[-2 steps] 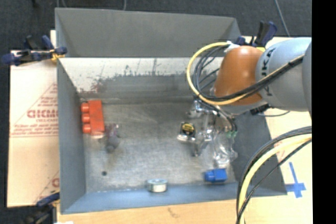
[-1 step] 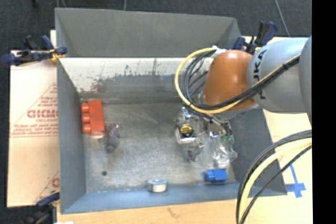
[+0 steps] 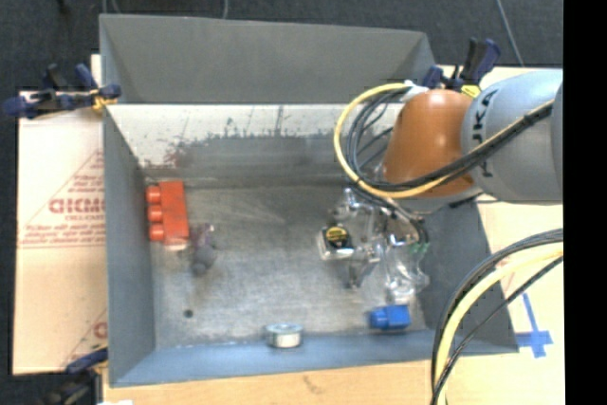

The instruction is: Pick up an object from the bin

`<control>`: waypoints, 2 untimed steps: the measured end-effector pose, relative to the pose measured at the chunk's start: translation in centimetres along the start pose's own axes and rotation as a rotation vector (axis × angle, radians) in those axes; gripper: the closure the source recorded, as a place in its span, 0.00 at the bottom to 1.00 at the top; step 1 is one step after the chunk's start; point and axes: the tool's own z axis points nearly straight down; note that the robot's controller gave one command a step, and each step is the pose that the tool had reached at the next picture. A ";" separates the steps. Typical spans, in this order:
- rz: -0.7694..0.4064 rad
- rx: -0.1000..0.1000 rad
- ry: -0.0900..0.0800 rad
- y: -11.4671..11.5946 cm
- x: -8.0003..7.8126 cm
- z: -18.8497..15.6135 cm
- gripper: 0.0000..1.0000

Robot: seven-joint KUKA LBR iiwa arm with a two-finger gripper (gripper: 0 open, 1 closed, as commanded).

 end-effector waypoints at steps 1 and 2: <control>-0.002 0.003 -0.004 -0.1 -0.1 -0.2 1.00; -0.151 0.009 0.002 -8.1 1.6 -16.1 1.00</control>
Offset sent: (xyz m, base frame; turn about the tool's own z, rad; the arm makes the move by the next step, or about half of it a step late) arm 0.0000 0.0000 0.0000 0.0000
